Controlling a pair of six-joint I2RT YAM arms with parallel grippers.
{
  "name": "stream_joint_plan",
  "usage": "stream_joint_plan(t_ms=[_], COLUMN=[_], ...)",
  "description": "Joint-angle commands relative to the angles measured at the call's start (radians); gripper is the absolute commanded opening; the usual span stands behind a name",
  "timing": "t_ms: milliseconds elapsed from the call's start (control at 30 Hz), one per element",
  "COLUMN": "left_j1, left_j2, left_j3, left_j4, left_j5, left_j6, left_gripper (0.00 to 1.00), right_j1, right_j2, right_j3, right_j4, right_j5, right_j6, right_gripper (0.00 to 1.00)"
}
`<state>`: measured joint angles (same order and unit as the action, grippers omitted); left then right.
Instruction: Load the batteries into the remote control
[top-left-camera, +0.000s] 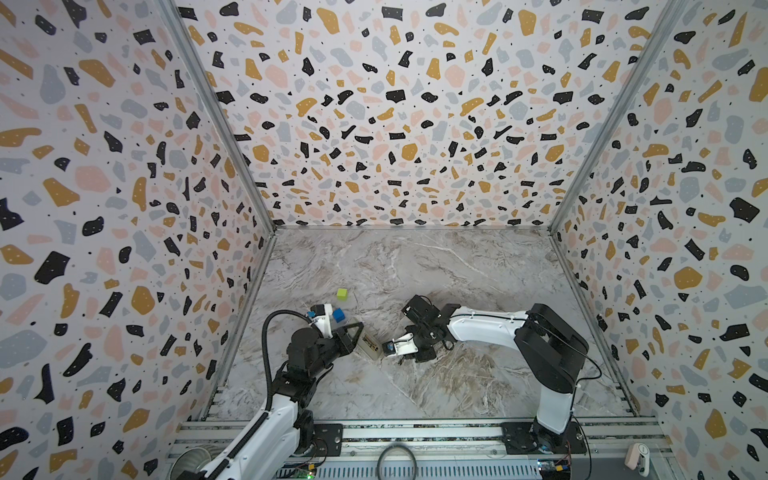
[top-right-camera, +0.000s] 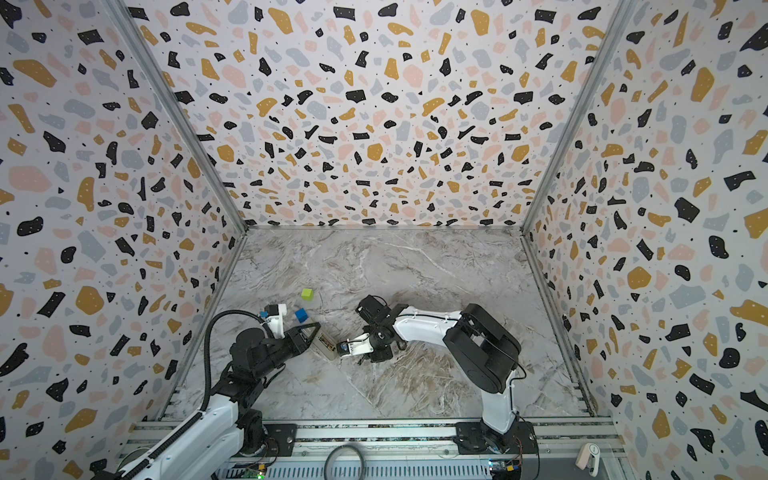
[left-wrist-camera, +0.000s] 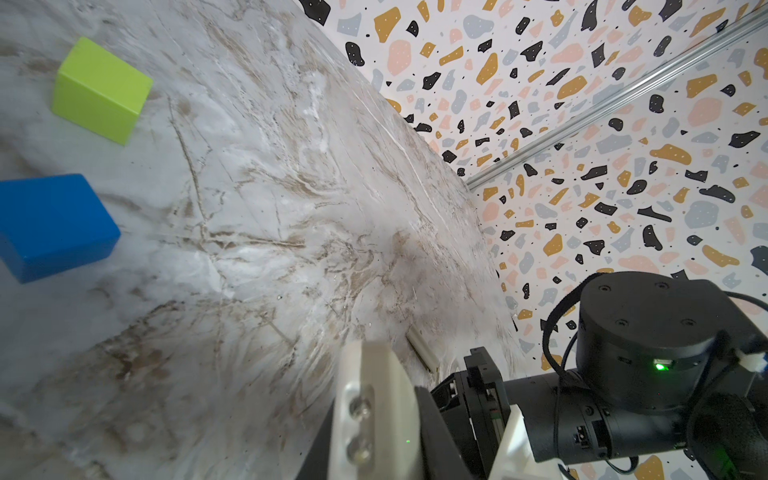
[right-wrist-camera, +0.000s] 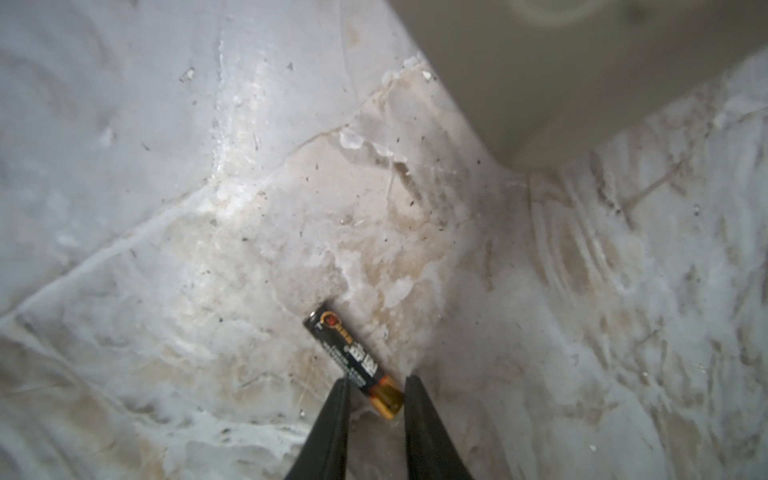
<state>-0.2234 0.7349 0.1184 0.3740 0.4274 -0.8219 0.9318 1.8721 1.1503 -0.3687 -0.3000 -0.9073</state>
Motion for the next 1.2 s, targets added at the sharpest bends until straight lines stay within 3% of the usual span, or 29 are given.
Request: stream_joint_plan(t_ms=[0, 167, 400, 667, 833, 900, 1000, 1167], left_j1=[0.007, 0.007, 0.007, 0.009, 0.01, 0.01, 0.012, 0.012], left_j2=[-0.013, -0.011, -0.013, -0.012, -0.016, -0.027, -0.048, -0.083], left_j3=[-0.003, -0.004, -0.005, 0.012, 0.029, 0.036, 0.039, 0.031], left_j4=[0.02, 0.019, 0.019, 0.005, -0.018, -0.036, -0.053, -0.046], left_j5=[-0.007, -0.007, -0.007, -0.026, -0.06, -0.082, -0.103, -0.101], left_j6=[0.021, 0.022, 0.021, 0.039, 0.06, 0.076, 0.092, 0.091], left_gripper=[0.0, 0.0, 0.0, 0.0, 0.0, 0.0, 0.0, 0.0], right_j1=[0.01, 0.021, 0.031, 0.021, 0.028, 0.025, 0.015, 0.017], right_j2=[0.016, 0.012, -0.058, -0.263, -0.402, -0.427, -0.398, -0.307], right_j3=[0.007, 0.003, -0.035, -0.094, -0.112, -0.093, -0.034, 0.016], right_j4=[-0.058, -0.043, 0.011, 0.046, 0.089, 0.107, 0.036, -0.079], right_j5=[0.008, 0.027, 0.047, -0.017, 0.015, 0.069, 0.089, 0.101], right_j6=[-0.008, -0.006, 0.023, 0.235, 0.552, 0.783, 1.031, 1.338], right_gripper=[0.27, 0.3, 0.48, 0.58, 0.73, 0.8, 0.82, 0.89])
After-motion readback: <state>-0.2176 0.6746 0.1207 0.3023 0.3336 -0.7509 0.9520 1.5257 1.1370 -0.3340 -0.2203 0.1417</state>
